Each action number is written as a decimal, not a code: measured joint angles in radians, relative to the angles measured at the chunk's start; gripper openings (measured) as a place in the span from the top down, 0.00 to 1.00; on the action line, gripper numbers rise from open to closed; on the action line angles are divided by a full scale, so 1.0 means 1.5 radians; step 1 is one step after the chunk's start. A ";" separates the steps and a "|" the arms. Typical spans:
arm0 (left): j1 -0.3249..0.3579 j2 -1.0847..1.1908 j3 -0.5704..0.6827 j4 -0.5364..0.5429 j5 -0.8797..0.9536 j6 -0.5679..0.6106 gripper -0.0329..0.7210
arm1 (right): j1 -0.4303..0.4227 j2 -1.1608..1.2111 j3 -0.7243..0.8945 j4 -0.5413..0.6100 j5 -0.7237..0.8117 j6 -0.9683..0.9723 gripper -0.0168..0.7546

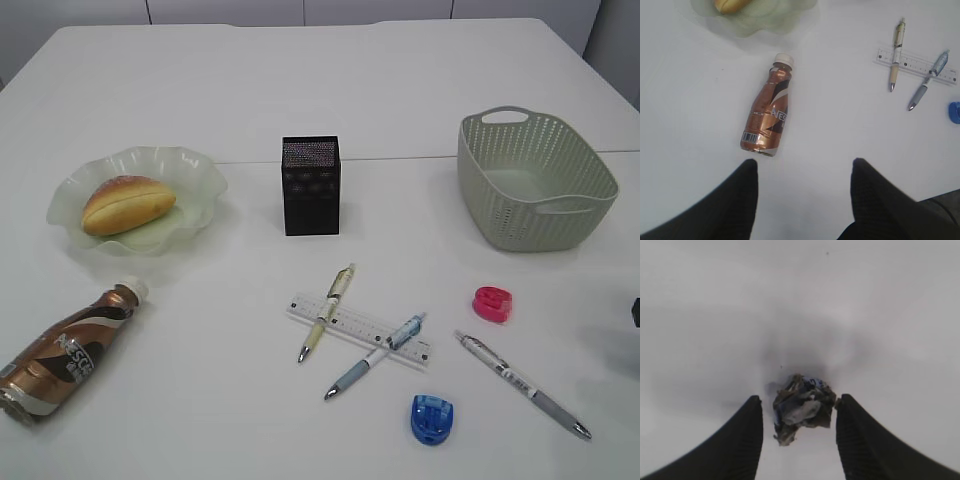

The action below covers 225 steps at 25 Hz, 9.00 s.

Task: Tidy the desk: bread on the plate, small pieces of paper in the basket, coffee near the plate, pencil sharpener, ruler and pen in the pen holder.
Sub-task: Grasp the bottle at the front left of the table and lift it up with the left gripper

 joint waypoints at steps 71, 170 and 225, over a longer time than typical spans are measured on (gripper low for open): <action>0.000 0.000 0.000 -0.027 0.000 0.000 0.39 | 0.000 -0.185 -0.023 0.035 0.153 0.011 0.95; 0.000 -0.020 0.000 -0.105 0.000 0.000 0.39 | 0.138 -0.639 -0.148 0.070 0.310 -0.112 0.24; -0.040 0.587 -0.147 0.115 -0.024 0.048 0.21 | 0.138 -0.755 0.211 -0.001 0.229 -0.037 0.24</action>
